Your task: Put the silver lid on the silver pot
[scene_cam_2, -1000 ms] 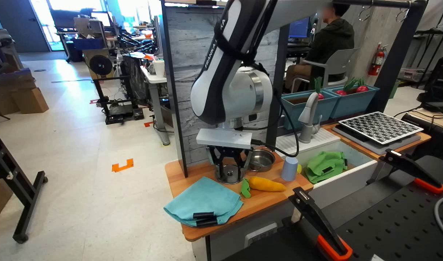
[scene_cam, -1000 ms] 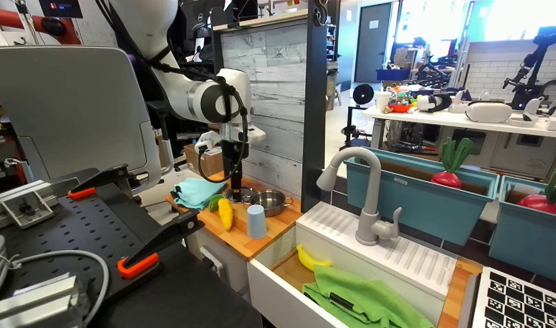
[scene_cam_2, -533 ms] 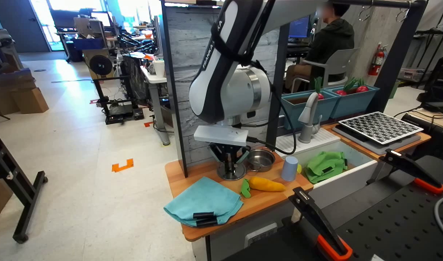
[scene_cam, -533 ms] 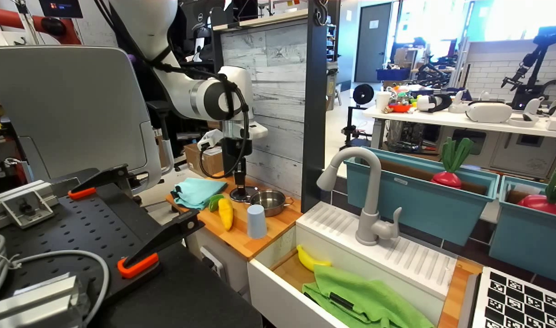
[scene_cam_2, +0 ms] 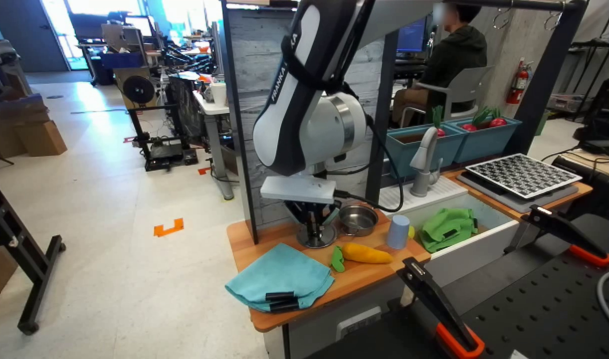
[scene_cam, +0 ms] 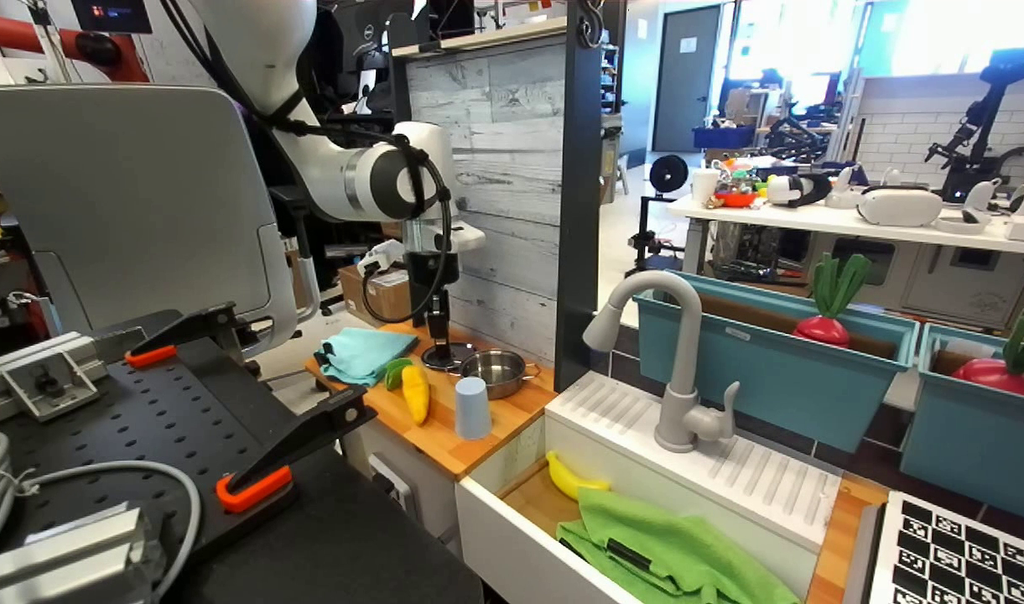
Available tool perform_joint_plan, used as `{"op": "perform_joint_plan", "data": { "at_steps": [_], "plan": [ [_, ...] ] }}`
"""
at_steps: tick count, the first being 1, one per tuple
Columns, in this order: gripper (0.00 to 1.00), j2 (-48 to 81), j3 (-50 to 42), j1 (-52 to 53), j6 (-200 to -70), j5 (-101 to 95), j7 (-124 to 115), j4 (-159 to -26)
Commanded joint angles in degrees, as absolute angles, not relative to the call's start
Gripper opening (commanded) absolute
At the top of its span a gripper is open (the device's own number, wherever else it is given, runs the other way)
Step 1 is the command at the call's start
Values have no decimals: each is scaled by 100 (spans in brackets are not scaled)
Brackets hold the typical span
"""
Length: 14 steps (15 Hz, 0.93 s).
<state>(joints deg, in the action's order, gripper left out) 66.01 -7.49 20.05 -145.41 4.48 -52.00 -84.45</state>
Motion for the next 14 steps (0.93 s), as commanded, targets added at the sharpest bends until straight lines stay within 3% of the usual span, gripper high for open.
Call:
{"op": "perform_joint_plan", "data": {
  "at_steps": [1, 14],
  "plan": [
    [5, 6458, -886, 2226, -14630, 209, -5407, -8649],
    [5, 5374, -1058, 2245, -15068, -31, -5436, -9965]
  ]
}}
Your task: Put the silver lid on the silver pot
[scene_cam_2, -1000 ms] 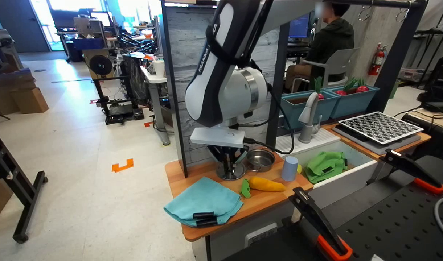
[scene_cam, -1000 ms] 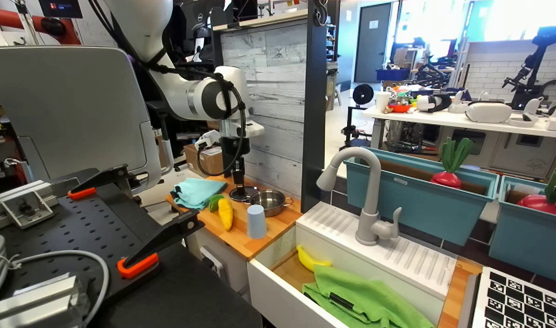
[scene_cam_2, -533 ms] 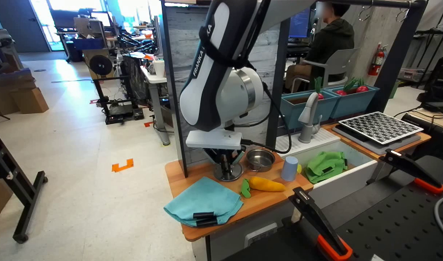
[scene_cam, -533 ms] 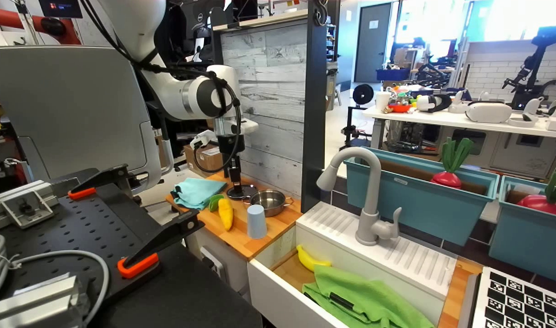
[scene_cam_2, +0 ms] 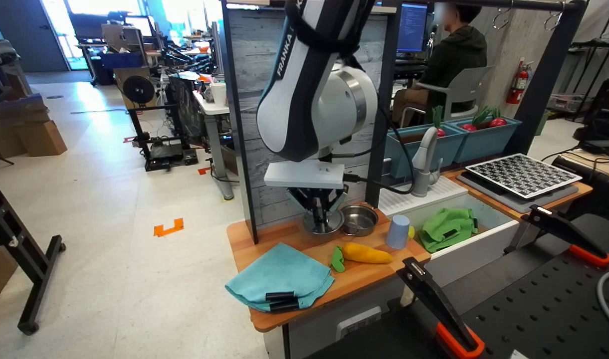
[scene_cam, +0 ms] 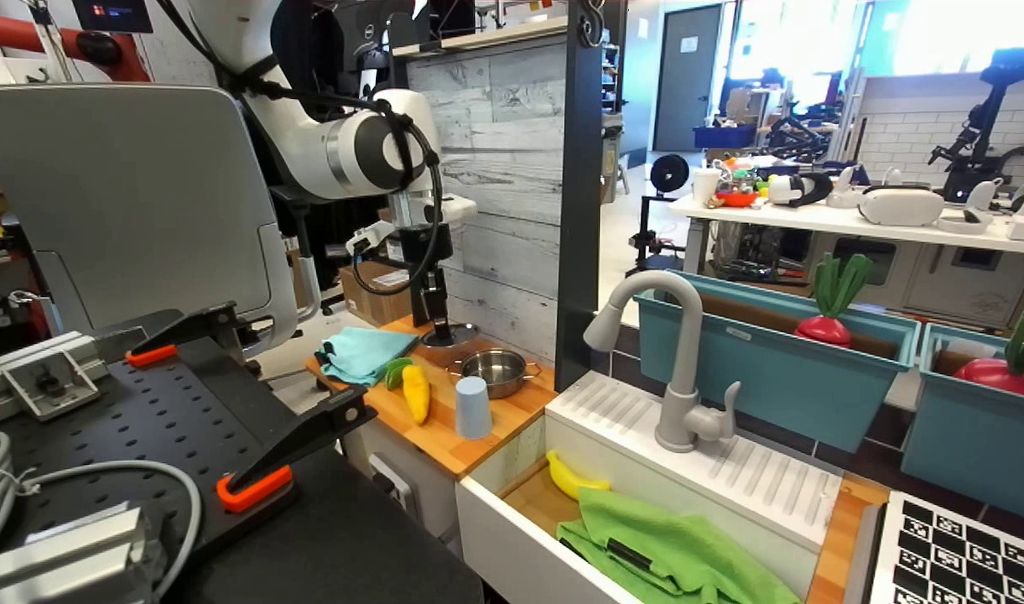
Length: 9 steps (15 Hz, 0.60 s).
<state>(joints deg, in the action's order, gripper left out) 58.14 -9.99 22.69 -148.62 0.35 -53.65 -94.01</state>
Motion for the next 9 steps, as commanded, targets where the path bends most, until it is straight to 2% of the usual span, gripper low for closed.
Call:
{"op": "perform_joint_plan", "data": {
  "at_steps": [1, 9],
  "plan": [
    [5, 5301, -1053, 2202, -15073, -19, -5407, -10051],
    [5, 5432, -920, 1669, -15015, 158, -5312, -10019]
  ]
}}
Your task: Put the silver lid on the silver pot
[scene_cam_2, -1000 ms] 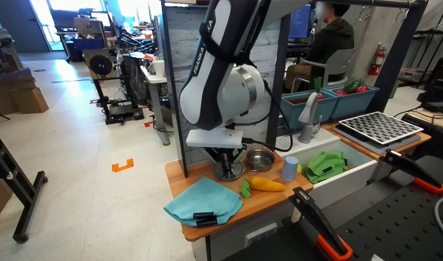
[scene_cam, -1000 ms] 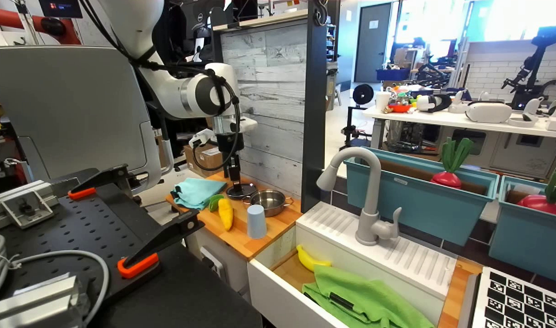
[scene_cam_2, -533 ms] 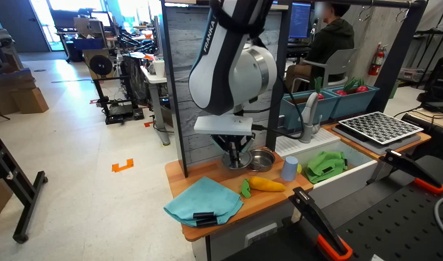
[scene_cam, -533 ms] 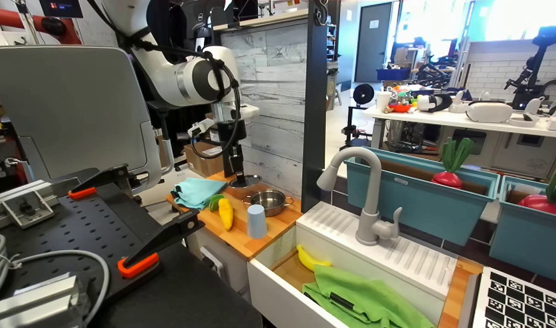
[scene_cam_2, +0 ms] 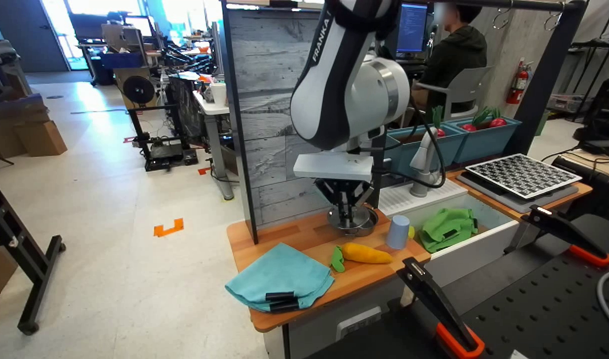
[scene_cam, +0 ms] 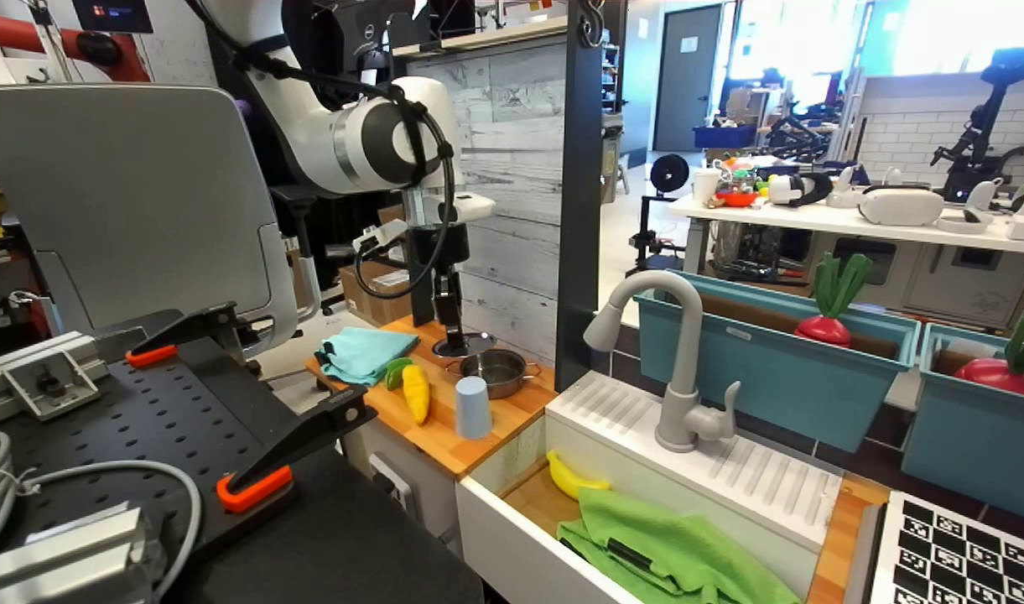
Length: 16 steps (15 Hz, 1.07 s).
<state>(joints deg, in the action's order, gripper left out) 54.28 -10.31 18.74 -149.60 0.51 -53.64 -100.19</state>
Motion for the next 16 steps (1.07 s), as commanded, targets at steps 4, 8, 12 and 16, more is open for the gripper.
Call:
{"op": "perform_joint_plan", "data": {
  "at_steps": [4, 8, 12, 16],
  "plan": [
    [5, 5566, -908, 1487, -14962, 202, -5320, -9855],
    [5, 5736, -851, 1326, -14889, 327, -5295, -9647],
    [5, 5922, -816, 1232, -14831, 417, -5289, -9409],
    [5, 6054, -800, 1165, -14813, 505, -5287, -9212]
  ]
}}
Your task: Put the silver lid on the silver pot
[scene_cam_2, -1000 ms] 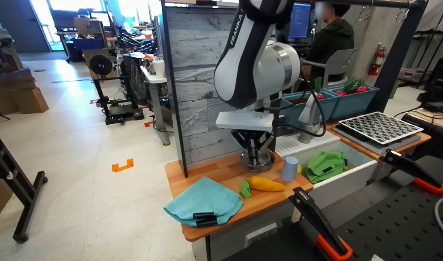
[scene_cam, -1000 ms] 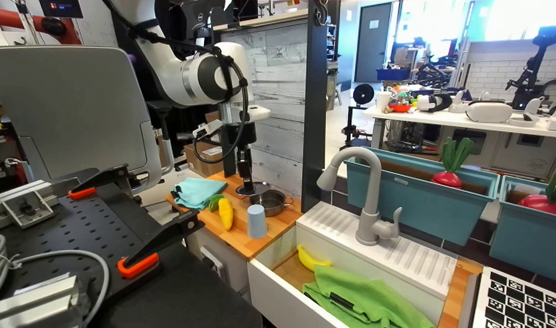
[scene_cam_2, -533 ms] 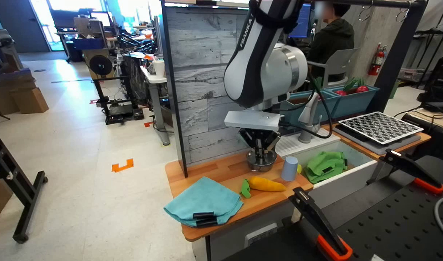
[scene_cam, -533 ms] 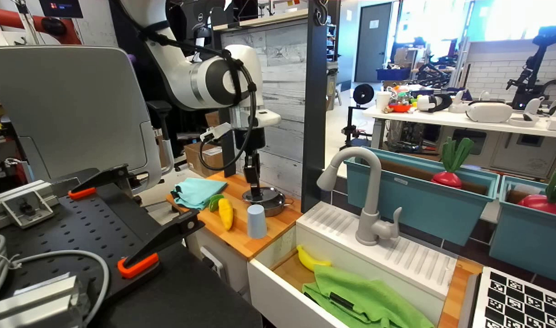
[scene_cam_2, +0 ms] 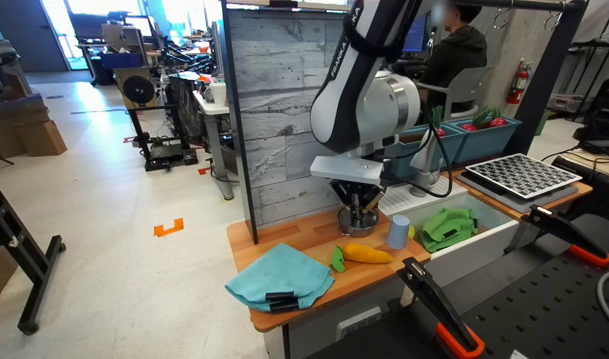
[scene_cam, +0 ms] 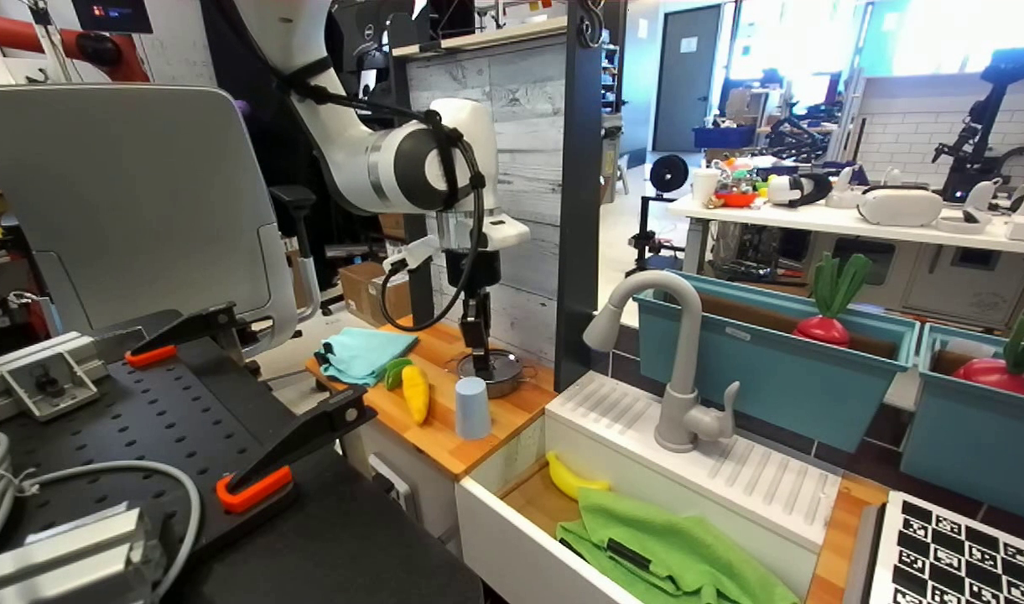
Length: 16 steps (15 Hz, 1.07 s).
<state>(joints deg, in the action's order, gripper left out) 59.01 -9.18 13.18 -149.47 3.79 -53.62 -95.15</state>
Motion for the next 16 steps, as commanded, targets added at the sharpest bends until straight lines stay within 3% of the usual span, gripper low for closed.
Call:
{"op": "perform_joint_plan", "data": {
  "at_steps": [1, 2, 3, 5, 12, 16],
  "plan": [
    [5, 6058, -794, 1148, -14807, 520, -5280, -9185],
    [5, 6068, -776, 1120, -14797, 540, -5266, -9156],
    [44, 6082, -762, 1102, -14780, 544, -5250, -9129],
    [50, 6097, -729, 1062, -14772, 556, -5233, -9087],
    [99, 5992, -712, 1125, -14931, 519, -5246, -9247],
    [100, 5814, -674, 1178, -15144, 508, -5199, -9521]
  ]
}}
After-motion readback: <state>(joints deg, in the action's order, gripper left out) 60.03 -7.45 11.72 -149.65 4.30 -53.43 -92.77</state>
